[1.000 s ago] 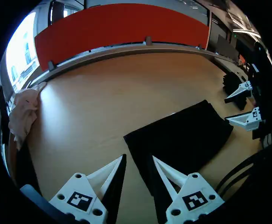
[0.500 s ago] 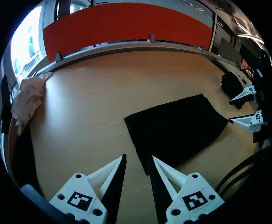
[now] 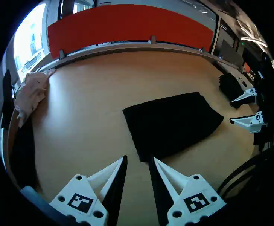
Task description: Fold towel
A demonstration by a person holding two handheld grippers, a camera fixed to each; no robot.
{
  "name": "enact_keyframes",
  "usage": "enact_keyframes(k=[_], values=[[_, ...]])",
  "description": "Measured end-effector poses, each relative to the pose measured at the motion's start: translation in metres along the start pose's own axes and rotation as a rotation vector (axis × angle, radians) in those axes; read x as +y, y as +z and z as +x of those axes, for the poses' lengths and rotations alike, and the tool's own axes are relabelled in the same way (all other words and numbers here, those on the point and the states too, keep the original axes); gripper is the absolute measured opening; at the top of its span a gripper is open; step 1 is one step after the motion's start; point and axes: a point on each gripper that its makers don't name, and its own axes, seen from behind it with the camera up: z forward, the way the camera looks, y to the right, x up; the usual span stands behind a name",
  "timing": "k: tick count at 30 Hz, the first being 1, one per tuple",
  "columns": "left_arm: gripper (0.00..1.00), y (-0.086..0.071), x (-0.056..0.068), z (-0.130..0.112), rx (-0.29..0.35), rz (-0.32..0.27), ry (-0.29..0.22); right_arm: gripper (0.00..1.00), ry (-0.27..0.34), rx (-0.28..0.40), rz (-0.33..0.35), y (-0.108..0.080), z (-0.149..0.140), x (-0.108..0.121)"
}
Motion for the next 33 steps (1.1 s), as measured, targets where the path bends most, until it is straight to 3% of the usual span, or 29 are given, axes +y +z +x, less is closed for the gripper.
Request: enact_keyframes(k=[3,9,24,27,31,33], values=[[0.41,-0.005,0.007,-0.006,-0.004,-0.025,-0.009,0.94,0.001,0.003,0.001,-0.002,-0.001,-0.001],[0.41,-0.013,0.002,-0.011,0.009,0.009,-0.006,0.94,-0.004,0.005,0.001,-0.004,-0.001,-0.002],[0.41,-0.026,0.0,-0.013,0.03,0.015,-0.015,0.94,-0.017,0.006,0.01,0.0,-0.001,-0.006],[0.41,-0.028,0.004,-0.016,0.025,-0.001,-0.018,0.94,-0.019,0.005,0.012,0.002,-0.001,-0.005],[0.63,-0.032,0.006,-0.019,0.024,-0.013,-0.031,0.94,-0.022,0.004,0.016,0.005,-0.002,-0.005],[0.68,-0.034,0.007,-0.021,0.023,-0.016,-0.037,0.94,-0.024,0.003,0.019,0.007,-0.002,-0.005]])
